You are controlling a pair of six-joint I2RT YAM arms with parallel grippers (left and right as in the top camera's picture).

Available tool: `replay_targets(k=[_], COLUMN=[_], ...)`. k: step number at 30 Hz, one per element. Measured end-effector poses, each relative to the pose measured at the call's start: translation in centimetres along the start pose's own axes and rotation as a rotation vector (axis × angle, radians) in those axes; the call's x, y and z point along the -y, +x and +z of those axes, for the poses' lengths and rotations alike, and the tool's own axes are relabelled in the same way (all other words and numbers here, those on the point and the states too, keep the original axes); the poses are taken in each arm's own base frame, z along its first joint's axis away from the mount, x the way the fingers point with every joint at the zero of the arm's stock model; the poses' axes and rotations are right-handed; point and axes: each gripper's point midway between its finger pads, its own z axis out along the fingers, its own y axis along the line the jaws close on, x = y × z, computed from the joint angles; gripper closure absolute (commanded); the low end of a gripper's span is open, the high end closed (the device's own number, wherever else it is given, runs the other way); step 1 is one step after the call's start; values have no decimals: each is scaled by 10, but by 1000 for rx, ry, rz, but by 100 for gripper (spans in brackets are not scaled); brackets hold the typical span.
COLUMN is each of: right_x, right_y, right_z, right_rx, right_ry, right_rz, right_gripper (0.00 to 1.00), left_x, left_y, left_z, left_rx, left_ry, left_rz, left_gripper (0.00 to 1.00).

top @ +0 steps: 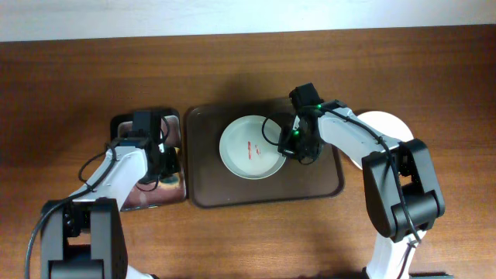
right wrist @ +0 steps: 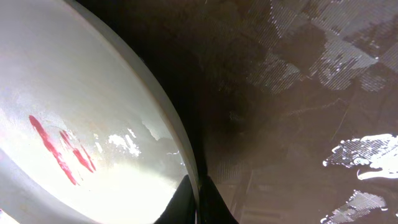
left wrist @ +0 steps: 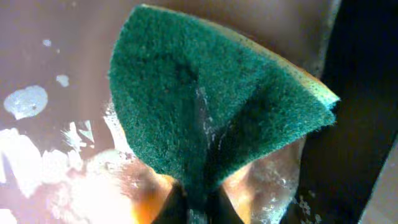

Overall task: Clean dirty plates on tray and stack at the side
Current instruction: 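Lift the sponge from the left tray with the left gripper toward the plate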

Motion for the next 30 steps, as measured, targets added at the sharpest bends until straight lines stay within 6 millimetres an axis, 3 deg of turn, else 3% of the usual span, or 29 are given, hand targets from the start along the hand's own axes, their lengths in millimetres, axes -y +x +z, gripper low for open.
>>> replay_targets(k=[4, 8, 13, 18, 24, 30], right_x=[0, 0, 0, 0, 0, 0], right_y=[0, 0, 0, 0, 0, 0], right_z=[0, 0, 0, 0, 0, 0], right_rx=[-2, -2, -2, -2, -2, -2], right_ry=[1, 1, 1, 1, 1, 1], right_rz=[0, 1, 1, 1, 1, 0], right_gripper=[96, 96, 96, 96, 96, 96], left_x=[-3, 5, -5, -14, -15, -18], left_y=[-10, -44, -68, -89, -92, -92], left_z=[-10, -45, -67, -103, -127, -133], left_rx=[32, 174, 307, 457, 537, 557], left_ry=[-14, 15, -47, -104, -206, -271], left_rz=[18, 48, 63, 74, 124, 133], left_gripper=[100, 100, 100, 100, 100, 100])
